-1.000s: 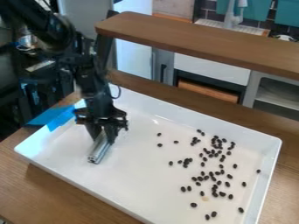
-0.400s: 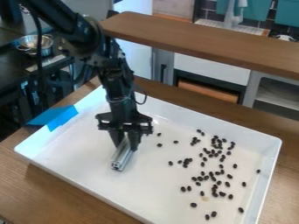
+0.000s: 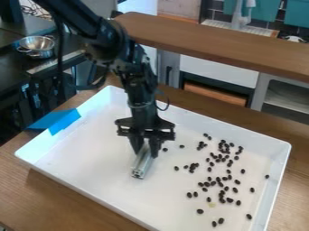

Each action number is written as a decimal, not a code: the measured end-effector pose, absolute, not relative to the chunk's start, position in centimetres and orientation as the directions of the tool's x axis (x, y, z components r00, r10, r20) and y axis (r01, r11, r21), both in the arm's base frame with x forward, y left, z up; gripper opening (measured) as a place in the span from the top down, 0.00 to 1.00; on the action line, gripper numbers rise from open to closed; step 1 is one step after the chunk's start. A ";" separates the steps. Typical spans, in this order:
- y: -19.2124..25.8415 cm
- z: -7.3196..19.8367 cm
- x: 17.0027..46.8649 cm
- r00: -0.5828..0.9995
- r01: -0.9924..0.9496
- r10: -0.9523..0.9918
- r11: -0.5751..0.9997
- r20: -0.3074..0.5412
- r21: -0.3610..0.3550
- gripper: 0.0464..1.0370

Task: Sweep into pile

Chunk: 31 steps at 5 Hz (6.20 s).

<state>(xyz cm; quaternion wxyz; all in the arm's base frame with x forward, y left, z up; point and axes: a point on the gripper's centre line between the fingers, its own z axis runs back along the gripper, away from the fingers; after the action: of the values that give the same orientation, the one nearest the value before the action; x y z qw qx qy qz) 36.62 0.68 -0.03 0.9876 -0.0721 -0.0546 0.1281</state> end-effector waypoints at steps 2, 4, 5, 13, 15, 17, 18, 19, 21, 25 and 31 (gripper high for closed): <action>-3.0 0.4 36.4 0.965 -0.246 0.258 0.948 0.038 -0.202 0.67; -5.4 0.2 37.4 0.967 -0.235 0.250 0.952 0.056 -0.197 0.67; -6.0 0.0 38.3 0.962 -0.243 0.261 0.951 0.076 -0.189 0.67; -14.9 0.5 40.3 0.938 -0.345 0.338 0.901 -0.073 -0.262 0.67; -9.1 7.5 40.2 0.918 -0.385 0.389 0.830 -0.076 -0.403 0.67; -5.8 9.9 36.1 0.890 -0.447 0.450 0.830 -0.074 -0.334 0.67; -4.9 7.1 33.5 0.839 -0.544 0.527 0.804 -0.135 -0.242 0.67; -4.7 4.9 31.9 0.788 -0.616 0.596 0.762 -0.154 -0.200 0.67; -5.7 2.0 30.0 0.753 -0.658 0.646 0.734 -0.127 -0.169 0.67; -9.3 -0.9 31.1 0.673 -0.738 0.735 0.660 -0.082 -0.145 0.67; -12.6 -0.5 36.2 0.726 -0.688 0.669 0.707 -0.159 -0.165 0.67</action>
<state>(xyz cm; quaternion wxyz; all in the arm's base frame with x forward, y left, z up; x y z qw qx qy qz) 36.19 -12.58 -0.48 0.9229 -0.1066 0.0435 0.3675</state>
